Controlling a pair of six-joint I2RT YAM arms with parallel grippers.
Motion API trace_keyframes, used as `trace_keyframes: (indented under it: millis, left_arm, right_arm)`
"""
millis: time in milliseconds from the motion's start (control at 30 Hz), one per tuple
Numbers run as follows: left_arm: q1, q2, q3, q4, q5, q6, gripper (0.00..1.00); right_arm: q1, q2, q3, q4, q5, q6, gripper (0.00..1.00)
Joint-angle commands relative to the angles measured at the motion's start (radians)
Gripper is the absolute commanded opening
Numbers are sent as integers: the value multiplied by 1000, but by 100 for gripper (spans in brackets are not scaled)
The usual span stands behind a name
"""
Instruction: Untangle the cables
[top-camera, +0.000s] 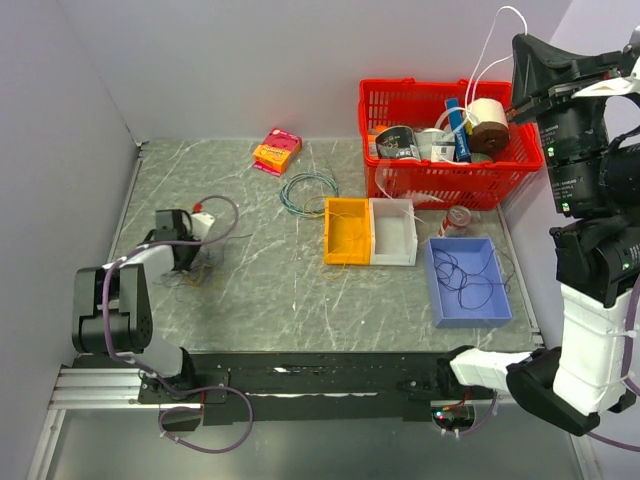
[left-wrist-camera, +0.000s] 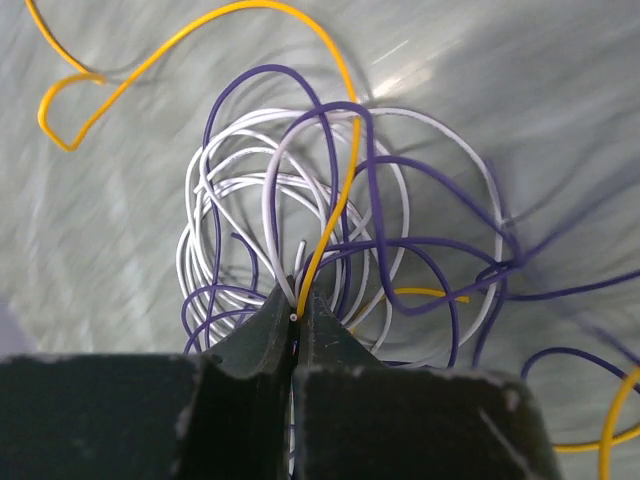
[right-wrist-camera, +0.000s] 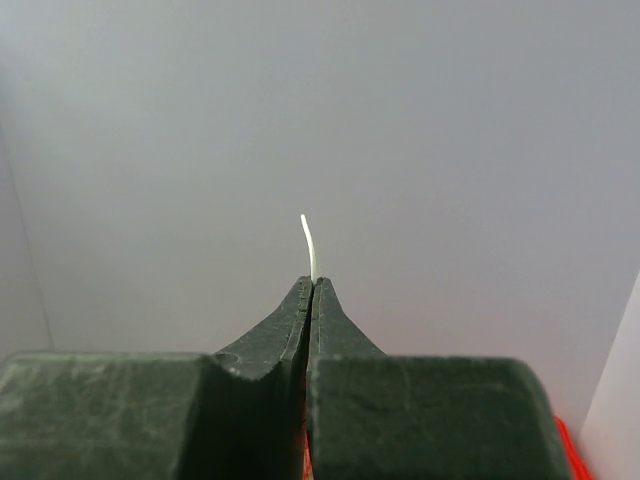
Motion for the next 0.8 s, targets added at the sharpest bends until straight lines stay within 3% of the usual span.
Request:
trace_keyframes:
  millis: [0,200,367,500,767]
  left_arm:
    - [109,-38,-2,-33,-18,68,1]
    - [126,-171,-7,-139,192,76,1]
    - [123,-262,-11,-213,336,70,1]
    - [120,-262,-42,-226,331,67,1]
    - [120,-267,-68,-222,334,48,1]
  right_arm:
    - [-9,0,20,23,4,-7,0]
    - [-9,-11,-67,16,-4,-1,0]
    - [-63,-34,-269,92,16,-3,0]
    - [-132,-5,-343,116,-68,43,0]
    - [-198,1,-499,202,-85,129,0]
